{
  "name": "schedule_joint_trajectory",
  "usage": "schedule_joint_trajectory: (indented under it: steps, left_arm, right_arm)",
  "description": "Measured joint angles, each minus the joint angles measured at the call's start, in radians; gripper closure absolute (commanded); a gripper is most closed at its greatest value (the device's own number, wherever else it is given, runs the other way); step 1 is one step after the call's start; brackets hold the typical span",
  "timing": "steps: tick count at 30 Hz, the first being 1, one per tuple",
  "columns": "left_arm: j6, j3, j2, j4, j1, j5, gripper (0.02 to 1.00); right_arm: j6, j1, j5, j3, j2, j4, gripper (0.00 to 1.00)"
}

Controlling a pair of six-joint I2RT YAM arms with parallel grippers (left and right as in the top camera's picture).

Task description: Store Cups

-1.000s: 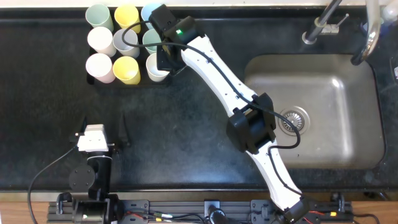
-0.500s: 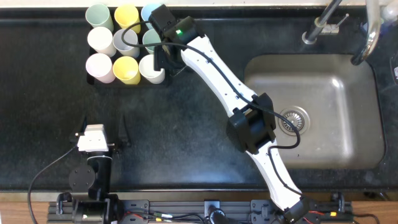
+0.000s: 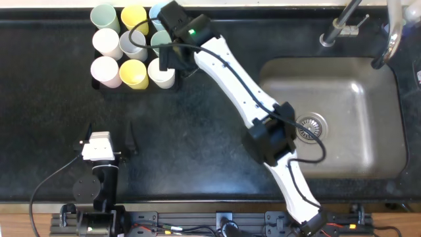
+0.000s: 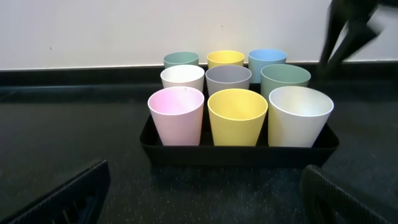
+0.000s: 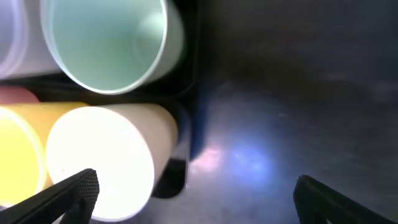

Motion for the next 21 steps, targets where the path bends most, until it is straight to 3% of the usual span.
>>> schedule_joint_trajectory:
  steps: [6,10,15,21]
  left_arm:
    - [0.000,0.000,0.000,0.000,0.000,0.000,0.018]
    - [0.000,0.000,0.000,0.000,0.000,0.000,0.018]
    - [0.000,0.000,0.000,0.000,0.000,0.000,0.020]
    - [0.000,0.000,0.000,0.000,0.000,0.000,0.018]
  right_arm:
    - [0.089,-0.048,0.223,0.000,-0.268,-0.115,0.005]
    - [0.118,-0.178,0.304,-0.013,-0.483,-0.203,0.003]
    - [0.035,-0.314,0.248,-0.269,-0.752,-0.061,0.003]
    - [-0.063,-0.425,0.137,-0.979,-1.190,0.454,0.005]
